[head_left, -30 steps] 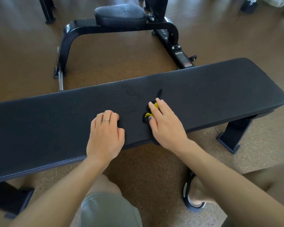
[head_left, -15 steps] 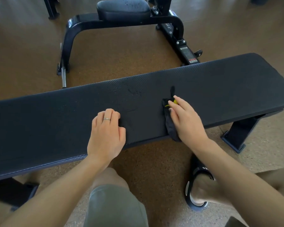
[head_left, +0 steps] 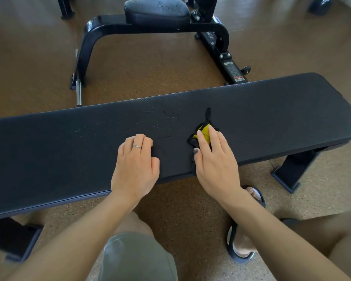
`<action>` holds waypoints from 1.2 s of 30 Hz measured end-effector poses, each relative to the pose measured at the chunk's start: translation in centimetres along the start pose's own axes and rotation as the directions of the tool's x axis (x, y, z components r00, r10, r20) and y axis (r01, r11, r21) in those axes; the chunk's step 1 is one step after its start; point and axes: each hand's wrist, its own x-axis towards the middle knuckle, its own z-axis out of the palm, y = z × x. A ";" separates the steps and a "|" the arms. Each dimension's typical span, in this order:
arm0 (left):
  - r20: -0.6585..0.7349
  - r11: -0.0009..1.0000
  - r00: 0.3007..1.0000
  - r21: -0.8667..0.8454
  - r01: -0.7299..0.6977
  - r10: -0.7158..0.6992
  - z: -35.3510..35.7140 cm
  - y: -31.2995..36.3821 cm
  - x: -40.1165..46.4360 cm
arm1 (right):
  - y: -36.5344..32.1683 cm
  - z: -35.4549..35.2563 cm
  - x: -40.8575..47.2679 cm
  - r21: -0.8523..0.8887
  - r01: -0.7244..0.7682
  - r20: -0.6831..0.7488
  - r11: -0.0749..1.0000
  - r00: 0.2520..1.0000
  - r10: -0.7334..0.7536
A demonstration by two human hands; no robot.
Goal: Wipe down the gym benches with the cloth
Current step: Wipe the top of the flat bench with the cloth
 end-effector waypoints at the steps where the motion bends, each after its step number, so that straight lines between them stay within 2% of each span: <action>1: 0.003 1.000 1.000 0.000 -0.001 0.001 0.0 0.0 0.0 | -0.3 0.2 0.2 0.004 -0.010 -0.004 1.000 1.000 0.010; 4: 0.018 1.000 1.000 0.008 -0.002 0.002 0.0 0.1 0.2 | -2.2 0.6 0.1 0.040 -0.029 -0.031 0.999 0.999 0.031; 8: 0.020 1.000 1.000 0.022 -0.015 0.015 -0.2 0.1 0.2 | -5.6 1.5 -1.3 0.095 0.073 -0.040 0.993 0.997 -0.069; 11: 0.025 0.999 1.000 0.029 -0.016 0.015 -0.2 0.1 0.2 | -3.3 1.2 -0.4 0.045 0.235 -0.087 0.971 0.969 -0.231; 13: 0.018 1.000 1.000 0.026 -0.008 0.007 -0.2 0.0 0.2 | -0.3 0.6 0.6 -0.002 0.289 -0.111 0.957 0.951 -0.288; 15: 0.018 1.000 1.000 0.023 -0.015 0.015 -0.2 0.0 0.2 | 3.6 0.1 1.3 -0.024 0.226 -0.145 0.974 0.963 -0.227; 18: 0.020 1.000 1.000 0.018 -0.017 0.017 -0.3 0.1 0.2 | 8.3 -0.4 1.6 -0.053 0.003 -0.191 0.999 0.981 -0.013; 21: 0.020 1.000 1.000 0.005 -0.003 0.003 -0.2 0.1 0.2 | 5.5 0.4 1.6 -0.039 -0.208 -0.265 0.977 0.945 0.191; 26: 0.015 1.000 1.000 0.009 -0.015 0.015 -0.3 0.2 0.1 | -5.4 2.8 -1.2 0.133 -0.043 -0.254 0.990 0.964 0.076; 28: 0.023 1.000 1.000 0.008 -0.011 0.011 -0.4 0.3 0.1 | -5.6 2.9 -1.2 0.183 -0.018 -0.292 0.983 0.954 0.072; 31: 0.025 1.000 0.999 0.016 -0.021 0.021 -0.3 0.1 0.0 | -2.0 2.4 -1.4 0.122 0.187 -0.312 0.975 0.940 -0.141; 32: 0.024 1.000 1.000 0.012 -0.017 0.017 -0.3 0.0 0.0 | 0.1 2.2 -1.4 0.097 0.207 -0.319 0.973 0.933 -0.167; 34: 0.019 1.000 1.000 0.005 -0.004 0.004 -0.2 0.0 0.0 | 4.9 1.8 -1.4 0.048 0.105 -0.364 0.993 0.928 -0.080; 36: 0.021 1.000 1.000 0.009 0.003 -0.003 -0.1 0.1 0.0 | 8.0 1.4 -1.4 0.055 -0.082 -0.420 0.995 0.902 0.098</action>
